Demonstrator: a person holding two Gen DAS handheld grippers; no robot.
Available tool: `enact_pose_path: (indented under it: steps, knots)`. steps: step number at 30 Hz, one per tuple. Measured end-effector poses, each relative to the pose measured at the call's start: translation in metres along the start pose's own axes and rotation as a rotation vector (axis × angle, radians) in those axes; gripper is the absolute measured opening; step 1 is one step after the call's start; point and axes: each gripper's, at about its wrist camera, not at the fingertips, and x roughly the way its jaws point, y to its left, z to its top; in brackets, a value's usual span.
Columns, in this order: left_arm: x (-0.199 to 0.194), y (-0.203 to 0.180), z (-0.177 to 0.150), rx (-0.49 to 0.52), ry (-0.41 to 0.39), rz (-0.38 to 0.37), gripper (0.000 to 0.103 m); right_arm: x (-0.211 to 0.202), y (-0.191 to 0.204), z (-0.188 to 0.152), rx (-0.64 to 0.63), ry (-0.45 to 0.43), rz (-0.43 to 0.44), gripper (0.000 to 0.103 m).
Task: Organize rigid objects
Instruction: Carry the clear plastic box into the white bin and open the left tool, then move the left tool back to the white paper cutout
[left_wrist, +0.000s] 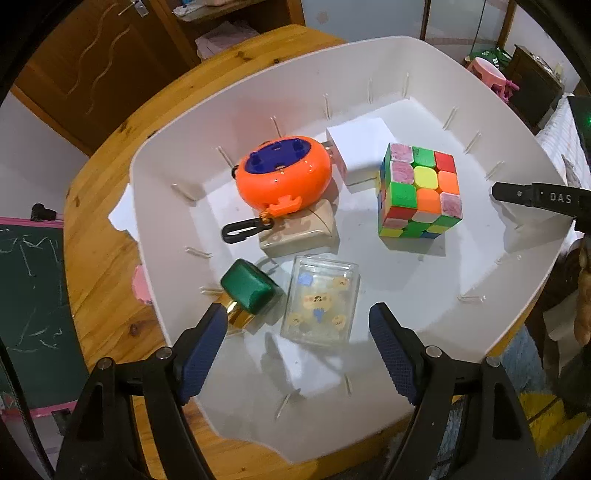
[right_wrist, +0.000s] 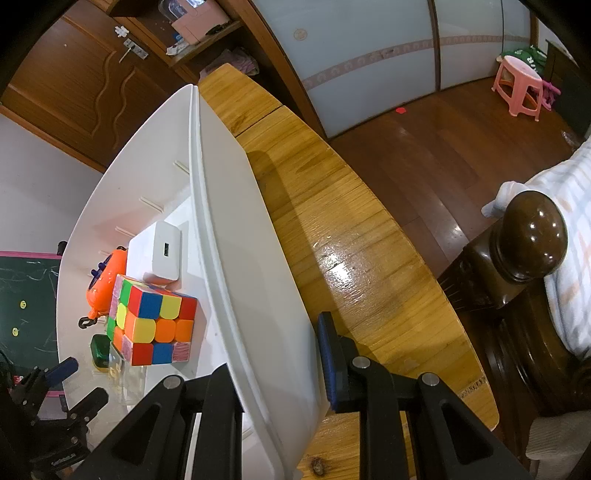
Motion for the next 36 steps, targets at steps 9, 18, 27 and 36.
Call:
enact_pose_path:
  steps: [9, 18, 27, 36]
  knots:
    - [-0.028, 0.020, -0.004, -0.044, -0.063, -0.006, 0.082, -0.001, 0.003, 0.001, -0.001, 0.001, -0.021, 0.022]
    - [-0.048, 0.046, -0.009, -0.103, -0.133, -0.007, 0.082, -0.002, 0.008, 0.002, 0.001, 0.002, -0.045, 0.022]
    - [-0.076, 0.099, -0.014, -0.226, -0.212, 0.015, 0.082, -0.002, 0.010, 0.002, 0.003, 0.002, -0.060, 0.022]
    - [-0.099, 0.171, -0.018, -0.362, -0.275, 0.068, 0.082, -0.002, 0.016, 0.002, 0.004, 0.005, -0.095, 0.022]
